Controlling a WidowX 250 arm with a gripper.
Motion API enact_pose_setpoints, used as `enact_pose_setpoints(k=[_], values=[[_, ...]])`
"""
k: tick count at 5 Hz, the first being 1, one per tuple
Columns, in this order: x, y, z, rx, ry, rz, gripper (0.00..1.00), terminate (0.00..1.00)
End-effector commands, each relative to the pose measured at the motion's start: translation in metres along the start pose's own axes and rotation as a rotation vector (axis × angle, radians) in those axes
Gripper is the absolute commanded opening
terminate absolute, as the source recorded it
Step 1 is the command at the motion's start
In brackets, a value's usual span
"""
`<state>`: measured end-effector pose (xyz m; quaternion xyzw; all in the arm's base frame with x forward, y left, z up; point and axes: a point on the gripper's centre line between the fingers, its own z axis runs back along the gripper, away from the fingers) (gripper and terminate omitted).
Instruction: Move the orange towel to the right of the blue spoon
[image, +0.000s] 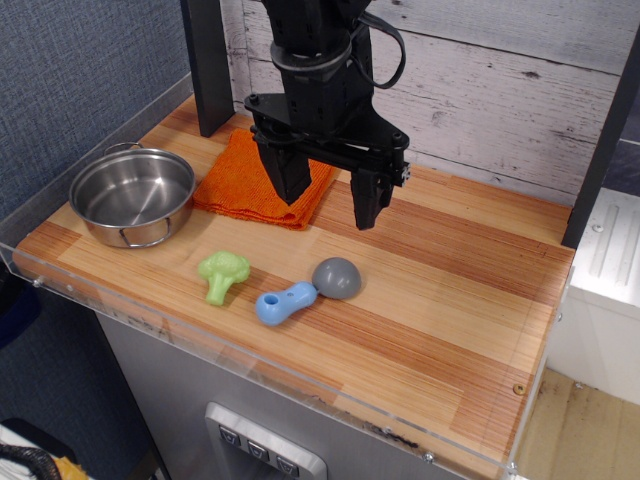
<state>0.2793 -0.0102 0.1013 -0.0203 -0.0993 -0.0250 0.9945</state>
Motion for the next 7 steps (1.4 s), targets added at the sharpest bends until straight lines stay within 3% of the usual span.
enact_pose_setpoints(k=[1, 5, 7], values=[[0.0, 0.0, 0.0, 0.0, 0.0, 0.0, 1.0, 0.0], [0.035, 0.087, -0.013, 0.108, -0.011, 0.178, 1.0, 0.0], [0.064, 0.108, -0.03, 0.136, -0.007, 0.237, 1.0, 0.0]])
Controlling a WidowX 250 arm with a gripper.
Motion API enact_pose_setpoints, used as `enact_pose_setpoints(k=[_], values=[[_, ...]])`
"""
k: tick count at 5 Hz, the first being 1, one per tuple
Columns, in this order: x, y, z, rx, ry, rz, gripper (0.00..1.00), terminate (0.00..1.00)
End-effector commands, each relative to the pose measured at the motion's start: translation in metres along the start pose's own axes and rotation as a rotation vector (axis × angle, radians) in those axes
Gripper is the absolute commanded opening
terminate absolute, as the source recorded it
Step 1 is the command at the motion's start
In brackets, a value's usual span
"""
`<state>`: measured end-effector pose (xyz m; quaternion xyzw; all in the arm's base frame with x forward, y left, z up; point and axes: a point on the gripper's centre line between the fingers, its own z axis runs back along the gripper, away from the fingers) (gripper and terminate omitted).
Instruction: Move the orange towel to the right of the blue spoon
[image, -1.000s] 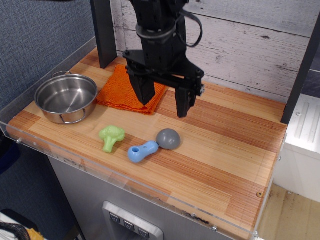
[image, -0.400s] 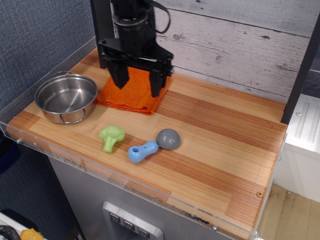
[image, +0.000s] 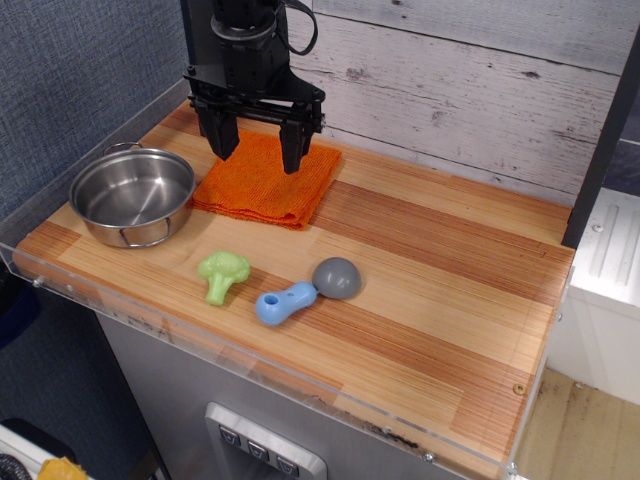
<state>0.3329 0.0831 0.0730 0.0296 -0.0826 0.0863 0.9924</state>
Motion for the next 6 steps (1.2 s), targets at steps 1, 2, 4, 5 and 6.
enact_pose_setpoints(k=[1, 2, 4, 5, 6], values=[[0.037, 0.01, -0.009, 0.008, -0.034, 0.055, 1.0, 0.0], [0.04, 0.014, -0.024, 0.009, -0.026, 0.055, 1.0, 0.0], [0.025, 0.018, -0.049, 0.017, 0.05, 0.036, 1.0, 0.0], [0.022, 0.013, -0.057, 0.01, 0.064, 0.034, 1.0, 0.0], [0.023, 0.005, -0.059, -0.002, 0.049, 0.032, 1.0, 0.0]])
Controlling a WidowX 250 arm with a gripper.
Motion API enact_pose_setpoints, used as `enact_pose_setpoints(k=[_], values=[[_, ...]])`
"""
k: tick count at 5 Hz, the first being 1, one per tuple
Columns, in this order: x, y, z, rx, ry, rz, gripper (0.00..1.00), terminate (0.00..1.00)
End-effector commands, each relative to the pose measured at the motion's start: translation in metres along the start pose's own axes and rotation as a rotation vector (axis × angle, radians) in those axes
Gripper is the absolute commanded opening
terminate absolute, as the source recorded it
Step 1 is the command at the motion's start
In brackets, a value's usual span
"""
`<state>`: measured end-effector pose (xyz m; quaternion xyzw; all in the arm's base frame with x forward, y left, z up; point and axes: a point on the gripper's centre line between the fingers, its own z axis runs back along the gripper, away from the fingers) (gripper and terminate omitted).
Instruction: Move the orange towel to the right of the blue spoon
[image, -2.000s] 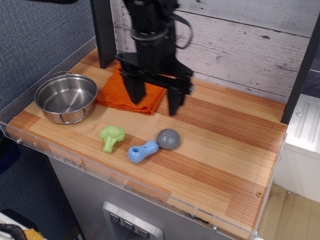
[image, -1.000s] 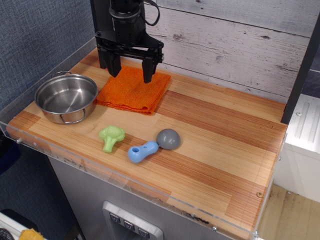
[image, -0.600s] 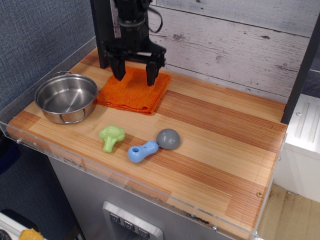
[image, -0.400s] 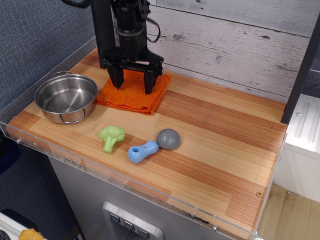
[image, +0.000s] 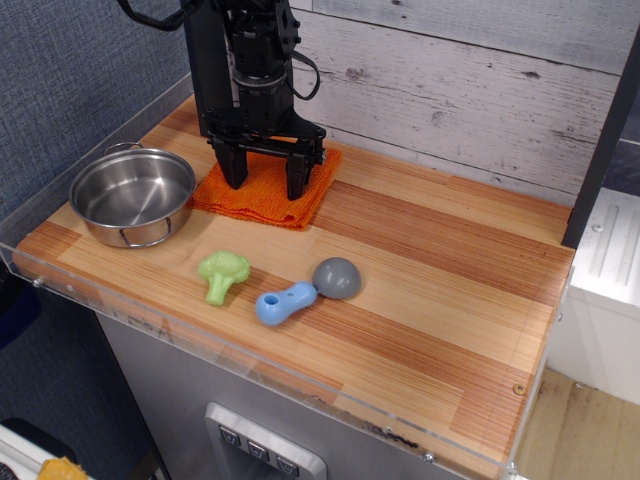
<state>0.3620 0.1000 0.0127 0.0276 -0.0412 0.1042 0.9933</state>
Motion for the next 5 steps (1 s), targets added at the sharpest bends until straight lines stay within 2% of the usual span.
enact_pose_setpoints(k=[1, 2, 5], values=[[0.003, -0.019, 0.005, -0.03, -0.04, -0.026, 1.0, 0.0], [0.003, -0.037, 0.011, -0.051, -0.067, -0.081, 1.0, 0.0], [-0.002, -0.098, 0.018, -0.111, -0.089, -0.252, 1.0, 0.0]])
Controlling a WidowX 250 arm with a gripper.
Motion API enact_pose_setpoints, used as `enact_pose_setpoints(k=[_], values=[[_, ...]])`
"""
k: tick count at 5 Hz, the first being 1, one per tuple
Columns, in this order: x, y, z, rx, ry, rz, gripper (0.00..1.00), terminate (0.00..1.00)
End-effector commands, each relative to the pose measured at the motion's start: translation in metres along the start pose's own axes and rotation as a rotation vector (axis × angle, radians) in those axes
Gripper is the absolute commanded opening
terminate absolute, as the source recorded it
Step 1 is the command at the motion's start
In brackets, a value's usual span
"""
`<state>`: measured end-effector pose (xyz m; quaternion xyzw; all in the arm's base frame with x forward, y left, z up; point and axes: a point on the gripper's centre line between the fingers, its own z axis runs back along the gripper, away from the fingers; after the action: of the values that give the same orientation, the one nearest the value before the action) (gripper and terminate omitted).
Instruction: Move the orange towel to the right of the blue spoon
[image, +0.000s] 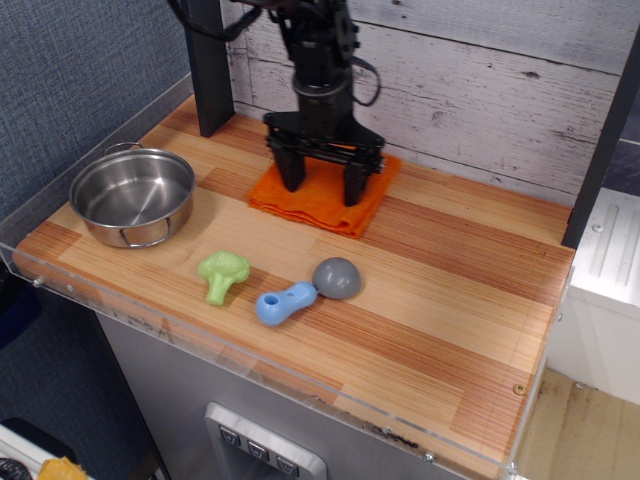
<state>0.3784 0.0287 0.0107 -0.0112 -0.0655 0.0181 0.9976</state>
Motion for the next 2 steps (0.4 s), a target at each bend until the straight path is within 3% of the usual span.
enact_pose_setpoints(k=[1, 2], values=[[-0.004, -0.051, 0.014, -0.044, -0.043, -0.153, 1.0, 0.0], [-0.01, -0.079, 0.014, -0.067, -0.039, -0.22, 1.0, 0.0]])
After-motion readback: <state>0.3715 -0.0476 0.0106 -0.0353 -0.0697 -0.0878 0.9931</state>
